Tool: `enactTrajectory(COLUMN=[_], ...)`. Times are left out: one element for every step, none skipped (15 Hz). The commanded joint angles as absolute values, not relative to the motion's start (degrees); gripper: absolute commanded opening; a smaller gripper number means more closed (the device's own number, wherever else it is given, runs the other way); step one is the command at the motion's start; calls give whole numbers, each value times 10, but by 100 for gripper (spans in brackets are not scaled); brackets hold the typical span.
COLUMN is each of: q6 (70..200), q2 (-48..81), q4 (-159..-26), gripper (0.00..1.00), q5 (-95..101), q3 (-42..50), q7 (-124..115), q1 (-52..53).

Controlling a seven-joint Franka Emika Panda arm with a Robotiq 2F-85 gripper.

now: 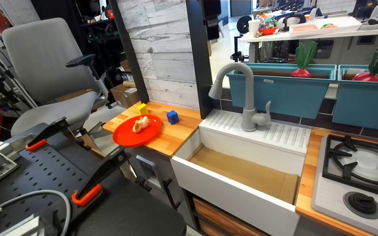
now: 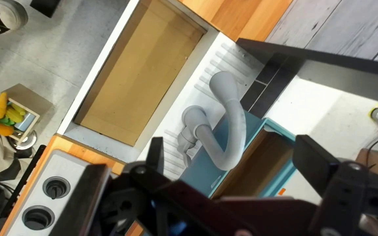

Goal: Slide the tap to the center of the sink, remove the toy from the orange plate and put it on the base top

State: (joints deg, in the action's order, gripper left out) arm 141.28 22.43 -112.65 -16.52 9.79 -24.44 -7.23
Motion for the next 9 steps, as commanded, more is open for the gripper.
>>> enactTrajectory(q6=[1430,1428,1426,1425,1420,1416,1413,1408,1403], q2=[309,328,345,360,374,386,398,408,418], q4=[-1051,-1036,-1021,-1009,-996,-984,-973,-963,-953], gripper=[100,100,100,100,100,100,100,100,100], q5=[-162,-160,-160,-160,-161,-161,-161,-160,-159], q3=[109,111,111,111,110,108,107,106,105], q7=[-301,-314,-322,-331,-336,-340,-344,-346,-348], q1=[-70,-67,-67,-65,-64,-64,-63,-63,-63])
